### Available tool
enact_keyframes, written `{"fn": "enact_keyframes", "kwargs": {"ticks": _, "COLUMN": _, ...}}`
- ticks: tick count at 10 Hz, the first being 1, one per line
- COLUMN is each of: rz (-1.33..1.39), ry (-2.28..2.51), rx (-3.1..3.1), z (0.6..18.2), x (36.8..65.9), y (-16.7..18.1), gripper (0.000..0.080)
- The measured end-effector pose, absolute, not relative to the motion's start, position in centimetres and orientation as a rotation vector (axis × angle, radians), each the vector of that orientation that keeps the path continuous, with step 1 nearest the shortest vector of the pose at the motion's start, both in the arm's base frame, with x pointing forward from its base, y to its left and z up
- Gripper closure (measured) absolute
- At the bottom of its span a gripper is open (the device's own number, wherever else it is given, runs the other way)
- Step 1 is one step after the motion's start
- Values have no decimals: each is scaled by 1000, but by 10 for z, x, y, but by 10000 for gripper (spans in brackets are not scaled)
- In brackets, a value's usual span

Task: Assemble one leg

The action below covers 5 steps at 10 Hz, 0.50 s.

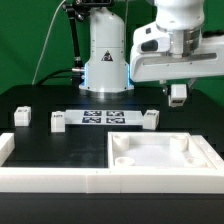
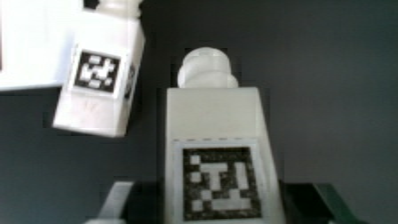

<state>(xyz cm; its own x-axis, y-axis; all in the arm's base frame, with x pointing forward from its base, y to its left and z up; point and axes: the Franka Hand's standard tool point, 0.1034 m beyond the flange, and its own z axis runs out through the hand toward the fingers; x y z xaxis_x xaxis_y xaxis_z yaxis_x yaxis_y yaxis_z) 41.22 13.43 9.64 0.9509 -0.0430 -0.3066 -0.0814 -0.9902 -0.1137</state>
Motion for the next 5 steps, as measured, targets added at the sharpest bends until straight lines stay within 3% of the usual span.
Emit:
{"fn": "enact_keyframes", "kwargs": {"ticks": 1, "rz": 304, "ry": 82, "rx": -3003, "z": 103, "x": 424, "y": 136, "gripper": 508}}
{"fn": "enact_keyframes", "kwargs": {"ticks": 5, "rz": -218, "ry": 61, "rx": -3011, "z": 101, "x": 430, "y": 137, "gripper": 508}}
